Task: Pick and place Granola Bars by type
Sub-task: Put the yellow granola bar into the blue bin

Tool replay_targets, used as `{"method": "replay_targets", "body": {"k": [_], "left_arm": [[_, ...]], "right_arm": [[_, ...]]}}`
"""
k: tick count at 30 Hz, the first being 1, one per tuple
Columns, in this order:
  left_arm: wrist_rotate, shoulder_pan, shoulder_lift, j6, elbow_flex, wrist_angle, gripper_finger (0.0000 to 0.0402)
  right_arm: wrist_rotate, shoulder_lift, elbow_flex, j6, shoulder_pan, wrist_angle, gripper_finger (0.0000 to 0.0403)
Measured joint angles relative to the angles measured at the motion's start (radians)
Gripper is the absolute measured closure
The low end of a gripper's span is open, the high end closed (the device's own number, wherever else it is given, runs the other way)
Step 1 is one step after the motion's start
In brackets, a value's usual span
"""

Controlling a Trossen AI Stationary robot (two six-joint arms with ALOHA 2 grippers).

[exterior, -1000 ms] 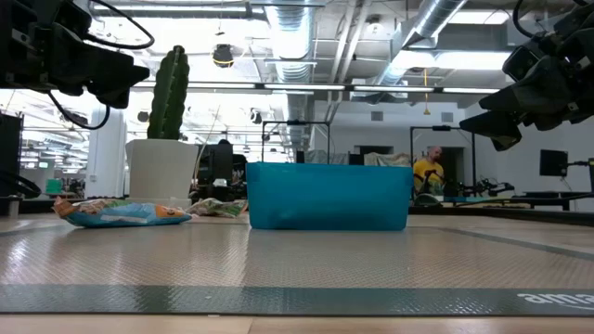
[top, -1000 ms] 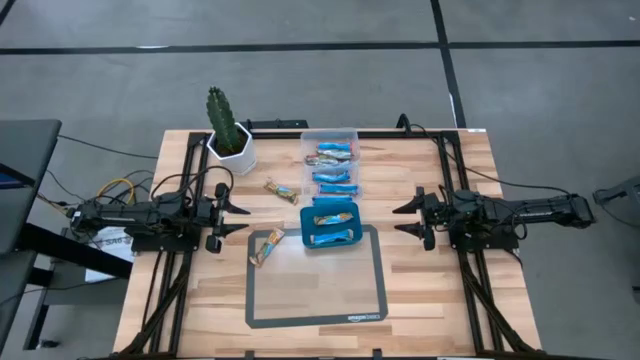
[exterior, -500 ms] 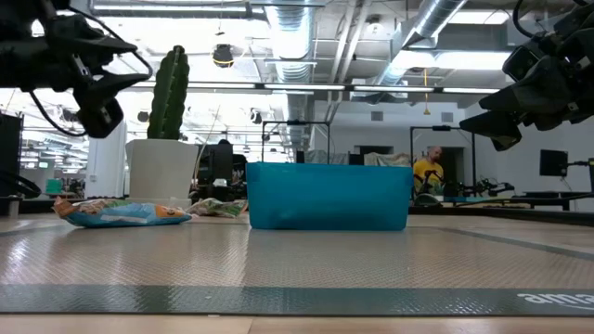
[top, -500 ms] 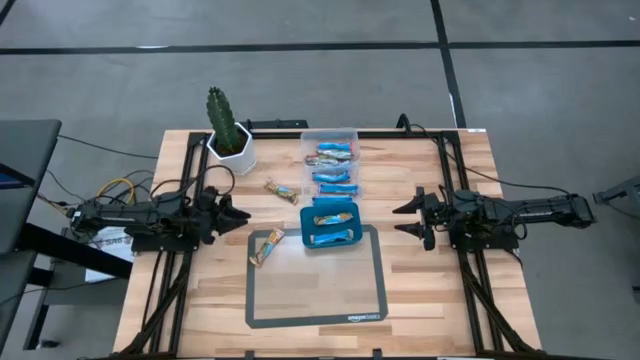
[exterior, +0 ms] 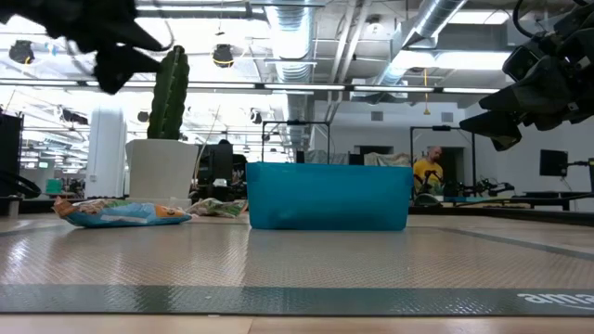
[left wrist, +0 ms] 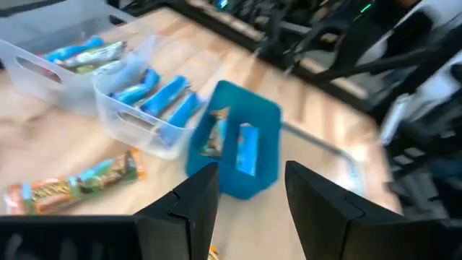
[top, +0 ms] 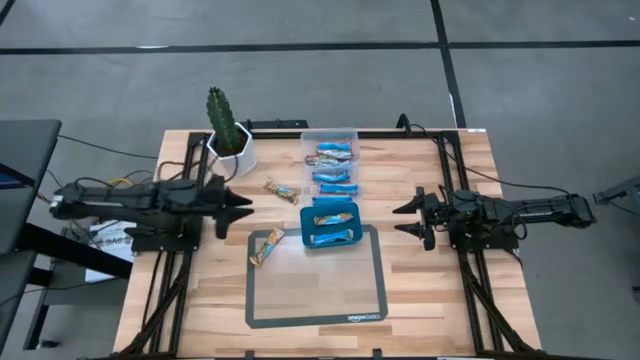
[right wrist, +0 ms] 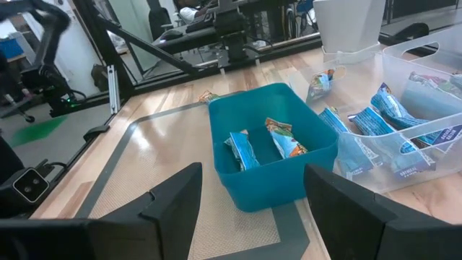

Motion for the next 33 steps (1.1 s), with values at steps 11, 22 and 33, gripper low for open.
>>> {"method": "replay_targets", "body": {"k": [11, 22, 33], "left_arm": [[0.019, 0.095, 0.504, -0.008, 0.218, 0.005, 0.0249], [0.071, 0.222, 0.828, 0.480, 0.351, -0.088, 0.0228], [-0.077, 0.300, 0.932, 0.812, 0.369, -0.101, 0.0162]], "right_arm": [[0.000, 0.000, 0.000, 0.000, 0.000, 0.000, 0.0168], [0.000, 0.000, 0.000, 0.000, 0.000, 0.000, 0.0168], [0.000, 0.000, 0.000, 0.000, 0.000, 0.000, 0.0168]]}}
